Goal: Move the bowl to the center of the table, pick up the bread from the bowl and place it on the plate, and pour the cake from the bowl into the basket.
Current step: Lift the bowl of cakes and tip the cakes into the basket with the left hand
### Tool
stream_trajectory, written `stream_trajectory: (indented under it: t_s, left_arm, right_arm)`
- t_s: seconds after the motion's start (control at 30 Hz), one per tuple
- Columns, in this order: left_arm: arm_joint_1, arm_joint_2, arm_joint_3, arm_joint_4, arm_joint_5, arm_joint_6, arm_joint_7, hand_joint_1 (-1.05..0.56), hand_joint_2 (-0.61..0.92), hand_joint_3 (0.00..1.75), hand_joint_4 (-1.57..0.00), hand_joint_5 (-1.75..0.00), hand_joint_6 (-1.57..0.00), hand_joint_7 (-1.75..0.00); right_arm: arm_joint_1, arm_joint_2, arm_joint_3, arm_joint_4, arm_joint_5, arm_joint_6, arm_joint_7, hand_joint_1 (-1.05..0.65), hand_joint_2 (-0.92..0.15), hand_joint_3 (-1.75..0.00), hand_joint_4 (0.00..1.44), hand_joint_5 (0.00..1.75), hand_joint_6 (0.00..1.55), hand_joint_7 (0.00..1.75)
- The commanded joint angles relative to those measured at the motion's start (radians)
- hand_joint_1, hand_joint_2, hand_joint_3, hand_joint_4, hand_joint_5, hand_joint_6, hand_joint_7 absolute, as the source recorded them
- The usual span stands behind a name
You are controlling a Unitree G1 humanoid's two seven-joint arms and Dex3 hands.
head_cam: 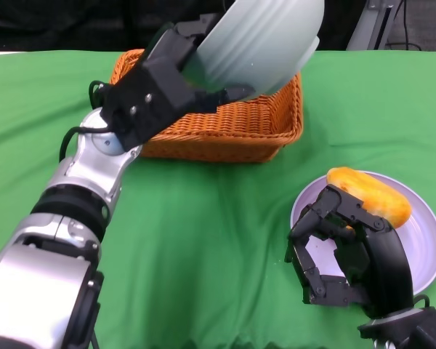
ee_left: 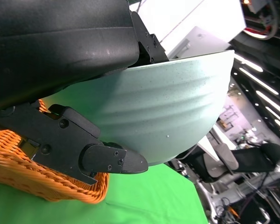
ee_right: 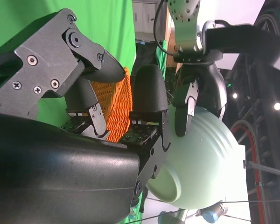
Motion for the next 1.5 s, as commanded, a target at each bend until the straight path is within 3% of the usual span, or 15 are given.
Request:
stream_trajectory:
  t_s: [0.03,0.43,0.67,0.77,0.97,1.1,1.3,1.4,1.5]
  left_arm:
    - [-0.063,-0.007,0.013,0.018,-0.001,0.042,0.044,-0.24,0.92,0.48,-0.75,-1.75,-0.67,-1.34]
    - [-0.137,-0.057,0.075,0.056,-0.044,0.183,0.057,-0.25,0.92,0.47,-0.82,-1.75,-0.66,-1.39]
    - [-0.161,-0.117,0.208,0.062,-0.192,0.27,-0.034,-0.24,0.92,0.44,-0.72,-1.75,-0.59,-1.54]
    - [-0.17,-0.137,0.265,0.062,-0.255,0.302,-0.066,-0.24,0.92,0.43,-0.63,-1.75,-0.57,-1.49]
    - [-0.193,-0.162,0.372,0.059,-0.376,0.404,-0.113,-0.23,0.92,0.48,-0.65,-1.75,-0.56,-1.57]
    - [-0.207,-0.172,0.445,0.057,-0.458,0.477,-0.132,-0.23,0.92,0.42,-0.61,-1.75,-0.52,-1.63]
    - [-0.218,-0.183,0.523,0.055,-0.549,0.553,-0.139,-0.19,0.92,0.4,-0.7,-1.75,-0.57,-1.68]
    - [-0.221,-0.191,0.569,0.055,-0.605,0.588,-0.143,-0.12,0.92,0.47,-0.72,-1.75,-0.62,-1.66]
    - [-0.226,-0.198,0.608,0.057,-0.65,0.622,-0.126,-0.1,0.78,0.73,-0.76,-1.75,-0.63,-1.7]
  right_arm:
    - [-0.008,-0.002,-0.008,0.015,0.005,-0.021,-0.001,-0.03,-0.36,-1.29,0.76,1.67,0.64,1.48]
    - [-0.012,-0.004,-0.013,0.028,0.015,-0.019,0.016,-0.03,-0.36,-1.31,0.74,1.69,0.63,1.49]
    - [-0.016,-0.001,-0.016,0.041,0.018,-0.023,0.02,-0.02,-0.36,-1.31,0.73,1.71,0.63,1.49]
    - [-0.019,0.001,-0.018,0.048,0.013,-0.03,0.015,-0.03,-0.36,-1.3,0.75,1.71,0.64,1.49]
    - [-0.023,-0.003,-0.021,0.057,0.006,-0.036,0.013,-0.04,-0.36,-1.28,0.75,1.71,0.64,1.5]
    - [-0.023,-0.004,-0.02,0.059,0.021,-0.033,0.025,-0.02,-0.36,-1.29,0.74,1.7,0.63,1.5]
    - [-0.022,-0.005,-0.022,0.061,0.017,-0.037,0.026,-0.03,-0.37,-1.29,0.74,1.71,0.63,1.5]
    - [-0.02,-0.004,-0.023,0.057,0.015,-0.034,0.023,-0.04,-0.36,-1.29,0.74,1.72,0.63,1.51]
    - [-0.02,-0.002,-0.023,0.056,0.012,-0.037,0.02,-0.04,-0.36,-1.29,0.74,1.72,0.63,1.51]
